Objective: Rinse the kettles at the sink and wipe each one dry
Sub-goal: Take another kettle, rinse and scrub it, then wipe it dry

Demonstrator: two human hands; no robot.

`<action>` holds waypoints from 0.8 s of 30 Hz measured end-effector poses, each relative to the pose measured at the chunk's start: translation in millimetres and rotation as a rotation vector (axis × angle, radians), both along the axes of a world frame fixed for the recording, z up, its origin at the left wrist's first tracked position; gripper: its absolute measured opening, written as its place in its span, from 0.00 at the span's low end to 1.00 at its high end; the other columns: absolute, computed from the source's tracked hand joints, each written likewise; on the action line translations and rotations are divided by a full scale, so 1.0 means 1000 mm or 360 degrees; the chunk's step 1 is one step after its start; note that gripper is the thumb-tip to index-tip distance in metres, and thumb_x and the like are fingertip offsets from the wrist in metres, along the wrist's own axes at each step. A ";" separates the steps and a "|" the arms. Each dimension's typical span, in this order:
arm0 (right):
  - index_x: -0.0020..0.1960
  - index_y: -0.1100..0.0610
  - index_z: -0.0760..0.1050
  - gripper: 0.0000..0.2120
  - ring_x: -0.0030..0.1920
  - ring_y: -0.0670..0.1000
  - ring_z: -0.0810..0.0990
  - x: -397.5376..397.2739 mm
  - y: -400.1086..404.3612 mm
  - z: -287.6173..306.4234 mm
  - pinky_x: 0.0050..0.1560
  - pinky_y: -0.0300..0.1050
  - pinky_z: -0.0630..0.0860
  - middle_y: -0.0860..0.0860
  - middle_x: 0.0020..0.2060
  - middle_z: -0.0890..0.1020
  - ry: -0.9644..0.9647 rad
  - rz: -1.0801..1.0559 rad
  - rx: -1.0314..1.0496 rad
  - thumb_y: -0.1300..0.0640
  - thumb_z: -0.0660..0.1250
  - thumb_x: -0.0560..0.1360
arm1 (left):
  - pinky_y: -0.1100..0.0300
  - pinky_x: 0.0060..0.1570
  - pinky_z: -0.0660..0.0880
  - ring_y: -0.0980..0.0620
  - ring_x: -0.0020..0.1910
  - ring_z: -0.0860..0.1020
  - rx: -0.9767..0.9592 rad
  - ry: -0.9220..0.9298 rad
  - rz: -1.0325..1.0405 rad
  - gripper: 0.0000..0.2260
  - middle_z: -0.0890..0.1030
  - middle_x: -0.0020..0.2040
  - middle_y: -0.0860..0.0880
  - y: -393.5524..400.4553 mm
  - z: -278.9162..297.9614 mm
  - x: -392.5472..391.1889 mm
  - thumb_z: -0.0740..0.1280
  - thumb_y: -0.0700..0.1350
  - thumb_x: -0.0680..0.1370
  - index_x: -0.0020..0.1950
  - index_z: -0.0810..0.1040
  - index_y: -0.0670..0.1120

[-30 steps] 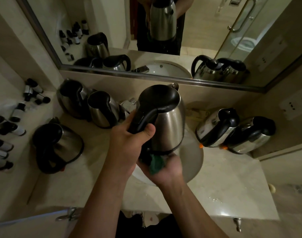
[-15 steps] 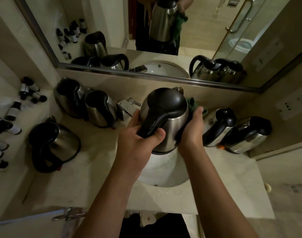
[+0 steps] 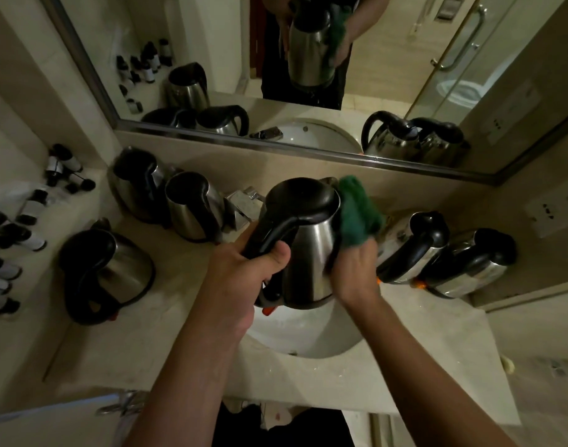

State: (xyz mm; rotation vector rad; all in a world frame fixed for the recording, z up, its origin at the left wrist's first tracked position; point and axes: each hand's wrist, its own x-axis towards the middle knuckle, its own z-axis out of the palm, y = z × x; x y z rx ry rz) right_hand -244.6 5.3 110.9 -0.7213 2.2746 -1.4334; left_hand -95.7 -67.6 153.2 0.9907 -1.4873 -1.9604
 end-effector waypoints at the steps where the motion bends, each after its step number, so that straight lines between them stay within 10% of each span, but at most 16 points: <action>1: 0.54 0.57 0.76 0.12 0.49 0.37 0.79 -0.007 -0.010 0.009 0.40 0.28 0.68 0.55 0.48 0.80 -0.0138 -0.0066 -0.0037 0.58 0.54 0.87 | 0.69 0.30 0.71 0.64 0.25 0.74 0.0025 0.0003 0.0004 0.20 0.72 0.21 0.60 0.001 0.000 0.000 0.67 0.36 0.78 0.25 0.79 0.48; 3: 0.48 0.53 0.74 0.17 0.41 0.40 0.78 -0.010 -0.025 0.032 0.41 0.38 0.70 0.50 0.41 0.78 -0.0115 -0.0111 -0.0038 0.48 0.51 0.87 | 0.71 0.29 0.71 0.64 0.24 0.74 0.0061 0.0041 0.0046 0.14 0.72 0.21 0.60 0.002 0.002 -0.003 0.67 0.36 0.77 0.31 0.81 0.42; 6: 0.70 0.47 0.70 0.18 0.65 0.49 0.76 0.009 -0.020 0.035 0.60 0.44 0.73 0.53 0.66 0.77 0.0636 0.0194 -0.0101 0.44 0.52 0.85 | 0.72 0.27 0.70 0.63 0.23 0.74 0.0039 0.0131 0.0095 0.12 0.70 0.20 0.57 0.003 0.001 -0.011 0.66 0.32 0.77 0.44 0.65 0.25; 10: 0.79 0.51 0.61 0.27 0.82 0.68 0.48 0.008 0.010 -0.028 0.80 0.66 0.53 0.61 0.82 0.47 0.1584 0.0680 0.0060 0.45 0.54 0.82 | 0.67 0.29 0.75 0.56 0.32 0.81 0.0085 0.0125 0.0092 0.04 0.79 0.27 0.54 -0.002 -0.001 -0.012 0.65 0.29 0.77 0.50 0.77 0.32; 13: 0.74 0.56 0.66 0.24 0.82 0.66 0.52 0.000 0.027 -0.065 0.80 0.60 0.59 0.62 0.82 0.49 0.1463 0.0694 -0.0101 0.43 0.52 0.84 | 0.69 0.28 0.74 0.60 0.28 0.79 0.0071 0.0132 0.0103 0.05 0.78 0.25 0.56 -0.002 -0.002 -0.010 0.67 0.34 0.76 0.41 0.77 0.41; 16: 0.75 0.58 0.66 0.20 0.72 0.39 0.68 0.001 0.025 -0.053 0.68 0.34 0.69 0.58 0.72 0.70 0.0838 0.0306 -0.0262 0.53 0.56 0.86 | 0.72 0.28 0.73 0.62 0.29 0.79 0.0047 0.0157 0.0050 0.04 0.79 0.27 0.56 -0.004 -0.004 -0.008 0.69 0.36 0.75 0.49 0.80 0.37; 19: 0.63 0.58 0.74 0.18 0.53 0.36 0.77 -0.002 -0.008 -0.013 0.53 0.46 0.74 0.51 0.53 0.81 0.0197 -0.0079 -0.0345 0.48 0.55 0.85 | 0.73 0.29 0.72 0.62 0.30 0.79 0.0042 0.0131 0.0001 0.04 0.80 0.29 0.56 0.000 -0.001 -0.010 0.70 0.36 0.75 0.49 0.83 0.40; 23: 0.76 0.49 0.64 0.25 0.78 0.58 0.64 -0.002 -0.008 -0.003 0.76 0.56 0.62 0.59 0.79 0.63 0.1238 0.0470 -0.0178 0.46 0.55 0.80 | 0.70 0.29 0.72 0.61 0.26 0.76 0.0066 0.0135 0.0071 0.13 0.77 0.25 0.56 0.000 -0.002 -0.013 0.67 0.32 0.77 0.33 0.78 0.43; 24: 0.77 0.51 0.63 0.26 0.80 0.60 0.61 -0.008 0.000 -0.016 0.78 0.59 0.61 0.60 0.80 0.60 0.1344 0.0614 -0.0207 0.48 0.56 0.80 | 0.69 0.30 0.74 0.60 0.30 0.80 0.0057 0.0164 0.0050 0.07 0.81 0.29 0.55 -0.002 -0.005 -0.013 0.68 0.33 0.76 0.45 0.84 0.42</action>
